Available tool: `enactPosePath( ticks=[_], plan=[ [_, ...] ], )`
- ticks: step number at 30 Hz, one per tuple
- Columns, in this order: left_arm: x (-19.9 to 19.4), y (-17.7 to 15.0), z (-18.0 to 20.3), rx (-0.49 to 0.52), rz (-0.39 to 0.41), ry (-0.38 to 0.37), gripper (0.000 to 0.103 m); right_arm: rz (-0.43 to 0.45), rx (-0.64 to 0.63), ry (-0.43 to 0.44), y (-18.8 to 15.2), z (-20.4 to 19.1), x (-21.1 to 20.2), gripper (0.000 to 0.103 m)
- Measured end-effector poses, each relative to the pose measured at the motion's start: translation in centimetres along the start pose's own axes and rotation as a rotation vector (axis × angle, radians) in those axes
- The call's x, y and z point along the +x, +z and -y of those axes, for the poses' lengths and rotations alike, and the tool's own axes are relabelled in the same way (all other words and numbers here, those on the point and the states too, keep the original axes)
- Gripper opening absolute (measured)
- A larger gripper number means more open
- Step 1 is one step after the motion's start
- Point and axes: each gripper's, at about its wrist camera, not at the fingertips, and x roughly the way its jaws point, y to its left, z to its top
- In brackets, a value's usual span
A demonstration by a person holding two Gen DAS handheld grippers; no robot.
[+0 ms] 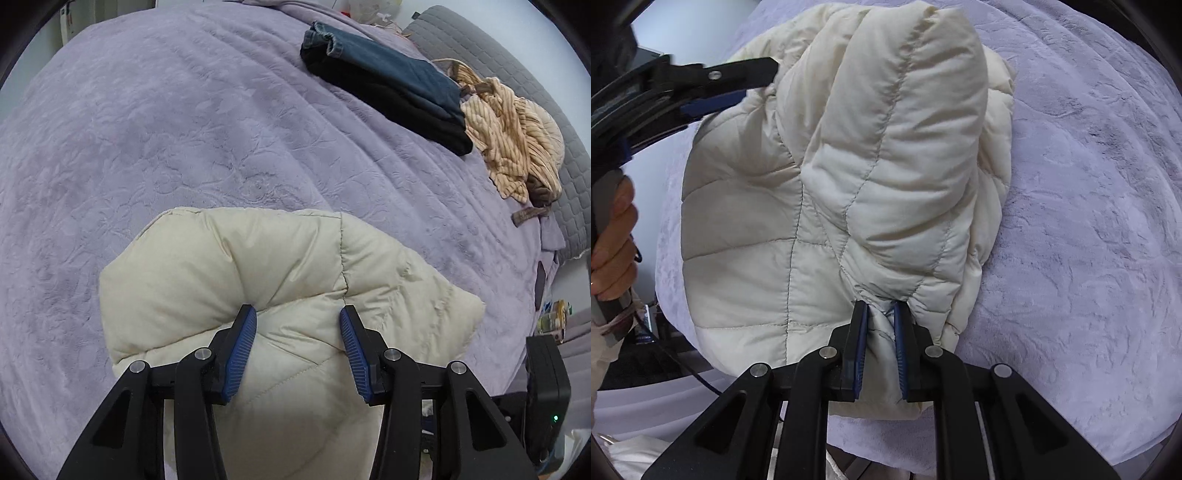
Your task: Fold large clothes
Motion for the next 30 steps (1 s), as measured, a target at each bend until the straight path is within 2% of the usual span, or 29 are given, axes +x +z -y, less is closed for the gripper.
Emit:
enactPosePath(
  ticks=[7,13,21,30],
  plan=[
    [3.9,0.1,-0.3,-0.002,-0.004,0.009,0.05,0.018,0.047,0.021,0.0,0.8,2.5,0.014],
    [5.2,-0.2,-0.6,-0.014,0.002,0.012,0.05,0.013,0.047,0.039,0.0,0.6,3.3,0.013],
    [4.7,-0.3,-0.3,0.002,0.005,0.035,0.05,0.01,0.063,0.048,0.0,0.1,2.3,0.014],
    [1.2,-0.9,0.2,-0.02,0.028,0.063,0.05,-0.011,0.067,0.052,1.0,0.9,0.9,0.017]
  ],
)
